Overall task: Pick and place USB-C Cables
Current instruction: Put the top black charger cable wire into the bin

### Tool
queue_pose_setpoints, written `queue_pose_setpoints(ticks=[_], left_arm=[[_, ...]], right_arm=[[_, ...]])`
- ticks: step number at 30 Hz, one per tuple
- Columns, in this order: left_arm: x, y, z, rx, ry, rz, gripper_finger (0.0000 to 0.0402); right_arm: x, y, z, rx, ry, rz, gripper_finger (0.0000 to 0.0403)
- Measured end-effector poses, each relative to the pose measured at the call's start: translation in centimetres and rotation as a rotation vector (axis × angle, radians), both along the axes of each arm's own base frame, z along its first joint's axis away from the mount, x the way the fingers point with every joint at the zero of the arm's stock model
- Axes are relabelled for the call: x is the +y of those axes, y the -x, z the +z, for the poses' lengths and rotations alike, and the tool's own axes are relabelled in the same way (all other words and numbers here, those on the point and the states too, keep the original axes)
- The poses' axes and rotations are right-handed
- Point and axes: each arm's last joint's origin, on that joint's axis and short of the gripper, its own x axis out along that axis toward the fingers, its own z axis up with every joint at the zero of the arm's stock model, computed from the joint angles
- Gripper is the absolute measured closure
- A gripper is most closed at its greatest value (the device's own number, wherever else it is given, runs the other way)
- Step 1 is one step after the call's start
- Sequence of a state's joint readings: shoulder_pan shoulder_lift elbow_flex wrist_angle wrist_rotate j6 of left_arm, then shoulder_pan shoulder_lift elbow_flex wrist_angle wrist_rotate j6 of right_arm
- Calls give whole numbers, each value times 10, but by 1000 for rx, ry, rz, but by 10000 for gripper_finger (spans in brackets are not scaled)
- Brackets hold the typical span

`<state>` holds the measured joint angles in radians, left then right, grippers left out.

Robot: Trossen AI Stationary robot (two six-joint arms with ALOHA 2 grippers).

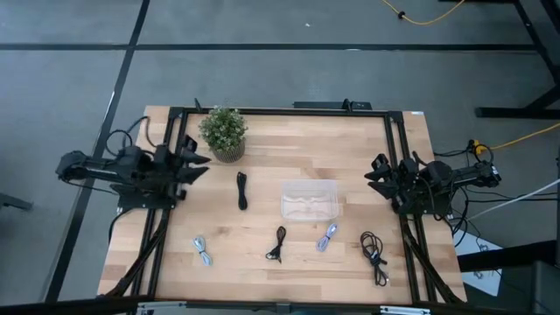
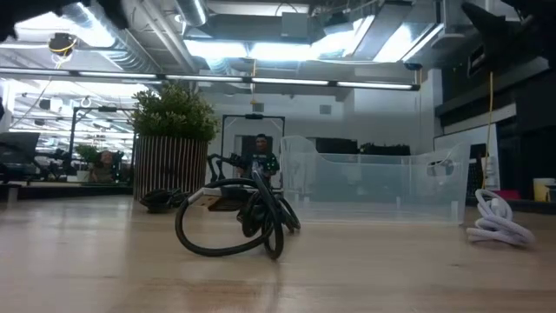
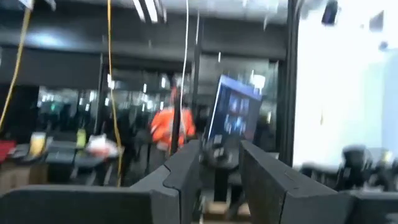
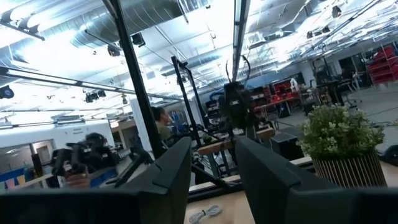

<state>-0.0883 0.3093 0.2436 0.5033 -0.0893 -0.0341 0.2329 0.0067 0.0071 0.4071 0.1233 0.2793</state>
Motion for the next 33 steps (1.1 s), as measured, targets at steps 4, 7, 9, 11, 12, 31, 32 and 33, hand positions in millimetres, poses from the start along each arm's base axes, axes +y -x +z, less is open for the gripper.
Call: queue_pose_setpoints(ticks=[4, 7, 9, 11, 12, 31, 32, 33], left_arm=[[-2, -29, 17, 207, -17, 33, 294], [-2, -48, 25, 459, 21, 84, 294], [0, -56, 29, 642, 64, 150, 294], [1, -61, 36, 797, 97, 238, 294], [2, -62, 39, 872, 112, 284, 294], [-3, -126, -35, 1379, 750, 631, 294], [-4, -129, -41, 1408, 761, 651, 294], [-4, -132, -48, 1431, 770, 669, 294]], right_arm=[[0, -1, -2, 25, 5, 1, 270], [1, -2, -5, 54, 9, 4, 270], [1, -3, -7, 75, 14, 5, 270], [1, -3, -9, 96, 14, 7, 270], [1, -3, -10, 106, 5, 12, 270], [1, -5, -15, 172, -43, 31, 270], [1, -5, -15, 172, -49, 33, 270], [1, -5, -15, 174, -63, 38, 269]])
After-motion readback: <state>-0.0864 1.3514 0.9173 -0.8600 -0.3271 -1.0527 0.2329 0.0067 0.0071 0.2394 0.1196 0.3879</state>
